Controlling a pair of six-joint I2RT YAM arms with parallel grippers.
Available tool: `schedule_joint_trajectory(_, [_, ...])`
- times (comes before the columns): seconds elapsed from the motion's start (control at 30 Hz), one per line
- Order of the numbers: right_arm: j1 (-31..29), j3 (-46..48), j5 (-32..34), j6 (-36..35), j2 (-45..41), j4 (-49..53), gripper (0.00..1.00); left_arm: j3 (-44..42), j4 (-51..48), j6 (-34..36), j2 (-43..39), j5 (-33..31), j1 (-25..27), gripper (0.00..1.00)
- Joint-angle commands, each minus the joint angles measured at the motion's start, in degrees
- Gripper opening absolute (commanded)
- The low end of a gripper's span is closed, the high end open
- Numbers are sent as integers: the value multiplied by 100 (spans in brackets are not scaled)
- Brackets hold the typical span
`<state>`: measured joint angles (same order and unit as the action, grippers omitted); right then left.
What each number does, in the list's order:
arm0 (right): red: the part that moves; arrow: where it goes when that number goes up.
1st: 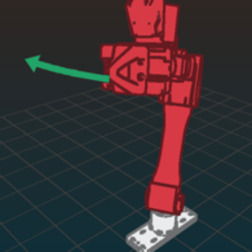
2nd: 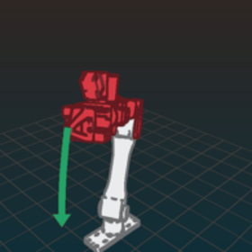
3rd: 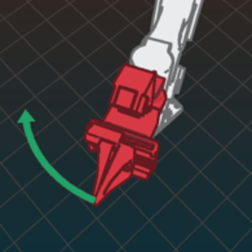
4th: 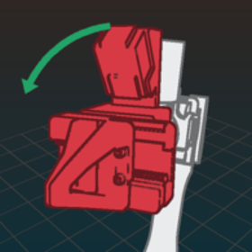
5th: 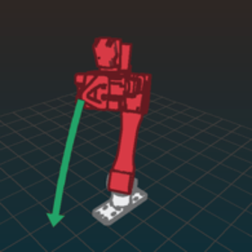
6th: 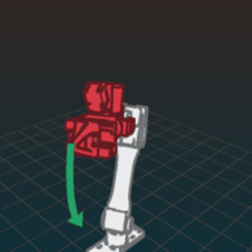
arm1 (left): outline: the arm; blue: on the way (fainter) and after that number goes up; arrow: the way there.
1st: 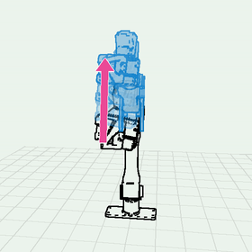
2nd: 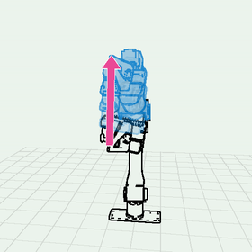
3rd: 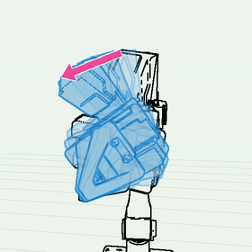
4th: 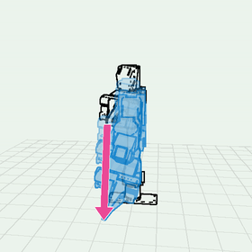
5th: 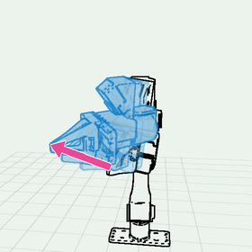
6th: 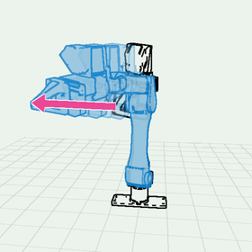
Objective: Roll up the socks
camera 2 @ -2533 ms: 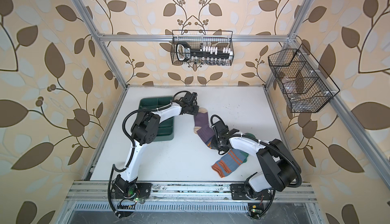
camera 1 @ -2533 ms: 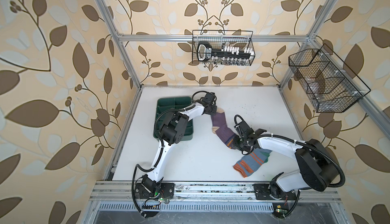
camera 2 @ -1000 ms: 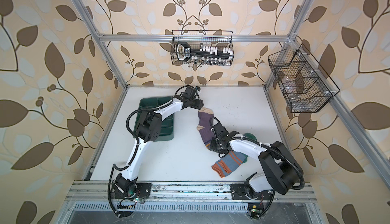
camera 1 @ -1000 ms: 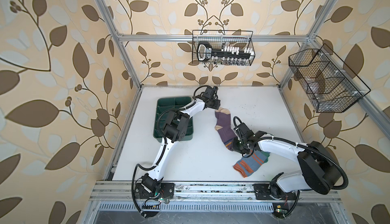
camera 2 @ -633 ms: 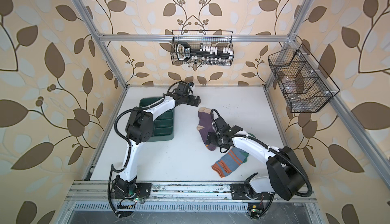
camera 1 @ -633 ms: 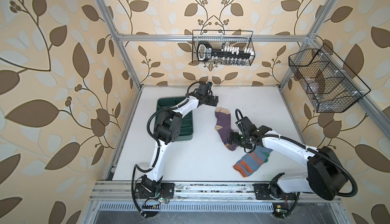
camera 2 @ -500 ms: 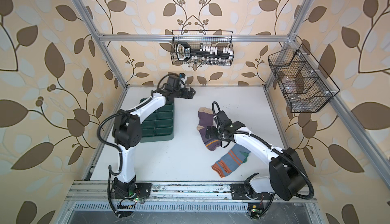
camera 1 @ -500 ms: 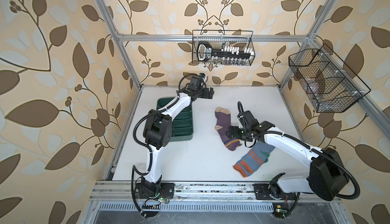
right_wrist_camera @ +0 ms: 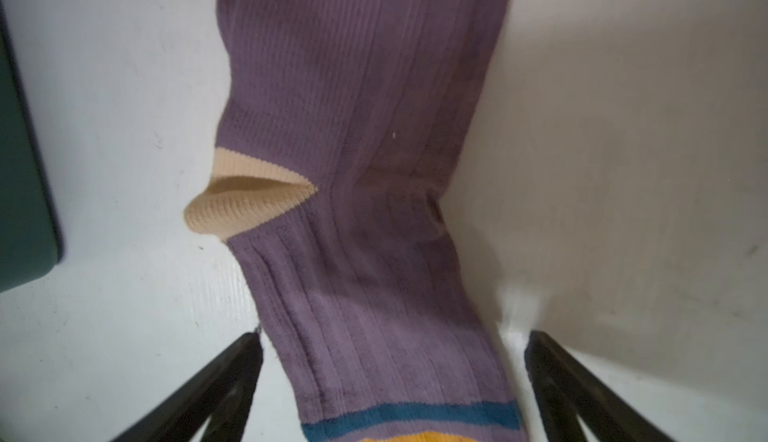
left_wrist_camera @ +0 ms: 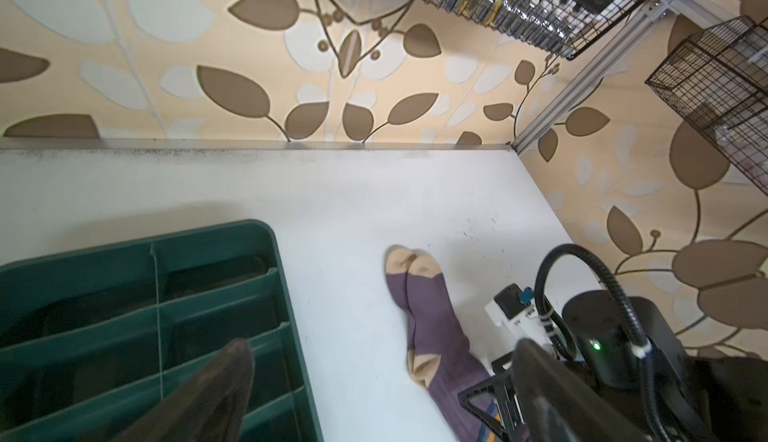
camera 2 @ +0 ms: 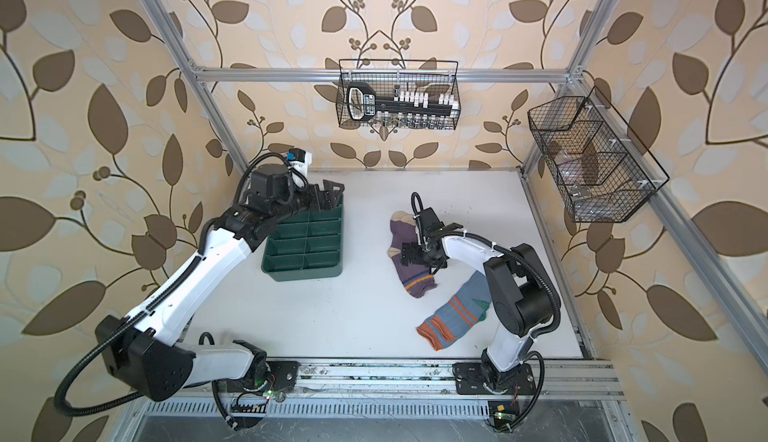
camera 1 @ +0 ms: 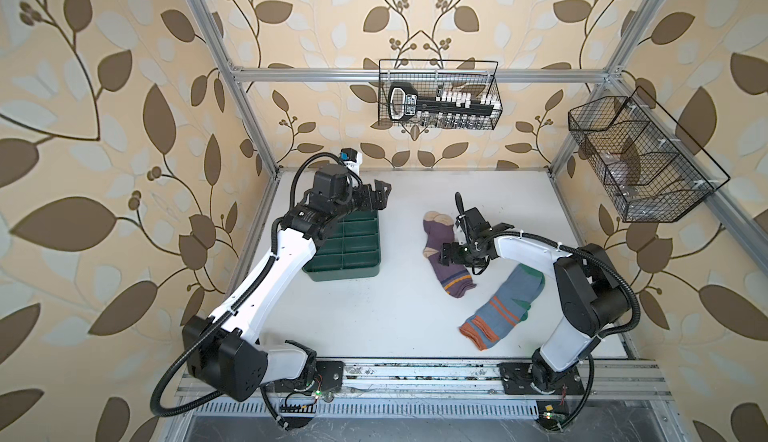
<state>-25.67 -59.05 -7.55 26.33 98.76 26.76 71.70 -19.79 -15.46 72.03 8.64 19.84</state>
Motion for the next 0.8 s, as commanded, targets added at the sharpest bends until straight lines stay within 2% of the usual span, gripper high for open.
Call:
schedule_joint_trajectory(0.0, [-448,282,-279,42,-6,-209,100,-213,-230,142,-610,144,3,99])
schedule_joint_trajectory(0.23, [-1779,383,-630,669,56,-631,100,-667,-273,335,-1359,540,43,99])
schedule_joint_trajectory(0.3, [-1830,277,-336,685,-125,-431,100,-758,-313,588,-1452,581,189,99])
schedule_joint_trajectory(0.4, [-1515,202,-192,517,-586,-139,100,-861,-524,1199,-1506,468,668,99])
schedule_joint_trajectory(0.5, [-1181,99,-208,136,-1154,173,100,-950,-771,1756,-1581,-45,1251,99])
schedule_joint_trajectory(0.6, [-1258,46,-74,-576,-1709,394,96,-1151,-803,1994,-1783,-271,1465,99])
schedule_joint_trajectory(0.67, [-1572,188,165,-1094,-2038,359,92,-1354,-778,2144,-2030,-135,1477,99])
schedule_joint_trajectory(0.77, [-2370,800,896,-2208,-2636,-102,88,-1833,-720,2717,-2656,383,1514,99])
